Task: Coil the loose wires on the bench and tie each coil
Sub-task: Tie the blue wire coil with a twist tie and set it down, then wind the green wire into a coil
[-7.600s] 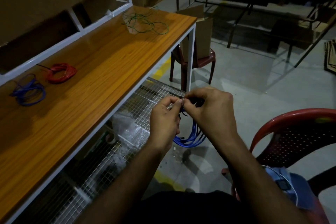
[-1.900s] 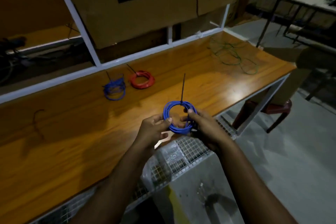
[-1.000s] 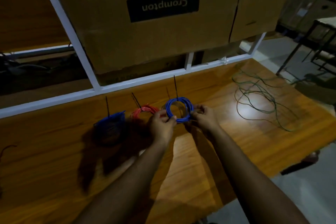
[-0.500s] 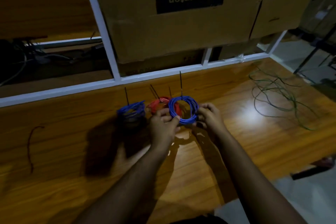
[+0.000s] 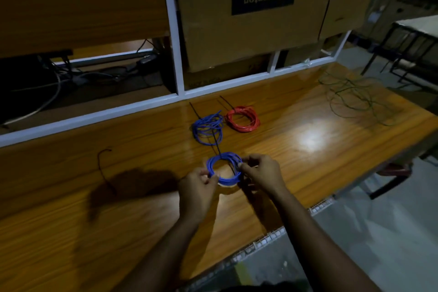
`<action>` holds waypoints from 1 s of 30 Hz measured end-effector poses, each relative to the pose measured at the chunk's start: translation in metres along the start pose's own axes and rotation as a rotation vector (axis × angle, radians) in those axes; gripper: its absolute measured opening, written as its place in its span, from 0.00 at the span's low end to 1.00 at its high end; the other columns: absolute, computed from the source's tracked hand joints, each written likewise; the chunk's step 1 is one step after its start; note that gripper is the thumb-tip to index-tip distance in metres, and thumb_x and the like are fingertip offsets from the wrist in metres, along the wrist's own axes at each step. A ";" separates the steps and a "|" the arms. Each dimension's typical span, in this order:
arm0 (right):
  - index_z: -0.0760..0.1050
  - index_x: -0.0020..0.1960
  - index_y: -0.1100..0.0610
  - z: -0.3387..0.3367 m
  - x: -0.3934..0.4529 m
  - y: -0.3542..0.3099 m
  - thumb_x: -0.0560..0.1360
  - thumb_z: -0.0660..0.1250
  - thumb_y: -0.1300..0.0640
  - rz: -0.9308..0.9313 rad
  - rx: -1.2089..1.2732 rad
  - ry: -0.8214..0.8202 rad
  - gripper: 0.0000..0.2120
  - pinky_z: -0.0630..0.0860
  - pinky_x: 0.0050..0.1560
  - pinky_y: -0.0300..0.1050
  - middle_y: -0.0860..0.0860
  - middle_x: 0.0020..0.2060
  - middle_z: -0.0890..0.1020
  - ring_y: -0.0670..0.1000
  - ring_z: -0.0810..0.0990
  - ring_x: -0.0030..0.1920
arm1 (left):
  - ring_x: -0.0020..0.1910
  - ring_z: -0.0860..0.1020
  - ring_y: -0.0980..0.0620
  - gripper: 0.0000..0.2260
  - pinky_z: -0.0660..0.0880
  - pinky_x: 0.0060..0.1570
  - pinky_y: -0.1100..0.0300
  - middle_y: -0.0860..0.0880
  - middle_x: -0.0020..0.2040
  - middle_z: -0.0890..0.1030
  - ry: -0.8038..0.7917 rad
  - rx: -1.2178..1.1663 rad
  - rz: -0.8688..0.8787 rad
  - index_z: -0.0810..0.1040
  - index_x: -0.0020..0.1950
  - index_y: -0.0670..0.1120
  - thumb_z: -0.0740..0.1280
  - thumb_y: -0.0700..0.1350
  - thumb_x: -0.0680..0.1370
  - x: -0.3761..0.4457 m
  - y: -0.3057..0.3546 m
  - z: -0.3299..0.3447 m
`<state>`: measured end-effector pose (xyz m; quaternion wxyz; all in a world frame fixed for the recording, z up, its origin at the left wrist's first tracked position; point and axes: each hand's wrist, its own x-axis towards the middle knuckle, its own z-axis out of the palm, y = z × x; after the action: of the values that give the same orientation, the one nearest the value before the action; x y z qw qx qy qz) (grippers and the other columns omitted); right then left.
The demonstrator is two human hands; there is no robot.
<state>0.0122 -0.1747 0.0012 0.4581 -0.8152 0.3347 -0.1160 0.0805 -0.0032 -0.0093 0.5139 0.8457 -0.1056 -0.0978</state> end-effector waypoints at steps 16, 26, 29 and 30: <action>0.82 0.58 0.58 -0.014 -0.012 0.019 0.80 0.65 0.50 -0.022 -0.138 0.190 0.14 0.72 0.46 0.37 0.53 0.47 0.86 0.46 0.80 0.43 | 0.34 0.79 0.56 0.07 0.78 0.37 0.56 0.55 0.34 0.79 -0.089 0.017 0.059 0.79 0.52 0.46 0.71 0.45 0.76 -0.014 0.010 0.006; 0.76 0.63 0.53 -0.078 0.000 0.042 0.81 0.64 0.50 -0.045 -0.046 0.307 0.13 0.76 0.39 0.35 0.47 0.47 0.82 0.39 0.79 0.42 | 0.47 0.80 0.59 0.08 0.72 0.36 0.69 0.56 0.50 0.83 -0.409 0.031 0.330 0.78 0.59 0.52 0.63 0.46 0.81 0.008 0.098 0.091; 0.73 0.65 0.53 -0.116 0.016 0.062 0.81 0.64 0.51 -0.026 0.015 0.361 0.14 0.74 0.37 0.34 0.47 0.48 0.80 0.39 0.78 0.43 | 0.47 0.78 0.65 0.11 0.71 0.35 0.74 0.57 0.54 0.83 -0.484 0.032 0.368 0.75 0.64 0.52 0.61 0.44 0.83 0.015 0.121 0.136; 0.72 0.66 0.53 -0.130 0.024 0.071 0.81 0.64 0.51 -0.021 0.021 0.378 0.14 0.73 0.37 0.33 0.47 0.48 0.80 0.38 0.78 0.43 | 0.47 0.77 0.68 0.11 0.72 0.36 0.75 0.57 0.55 0.82 -0.512 0.024 0.370 0.75 0.65 0.52 0.61 0.44 0.83 0.017 0.128 0.153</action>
<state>-0.0660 -0.3028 0.0118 0.3946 -0.7775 0.4052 -0.2752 0.0450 -0.1953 0.0342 0.4696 0.7661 -0.3846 -0.2111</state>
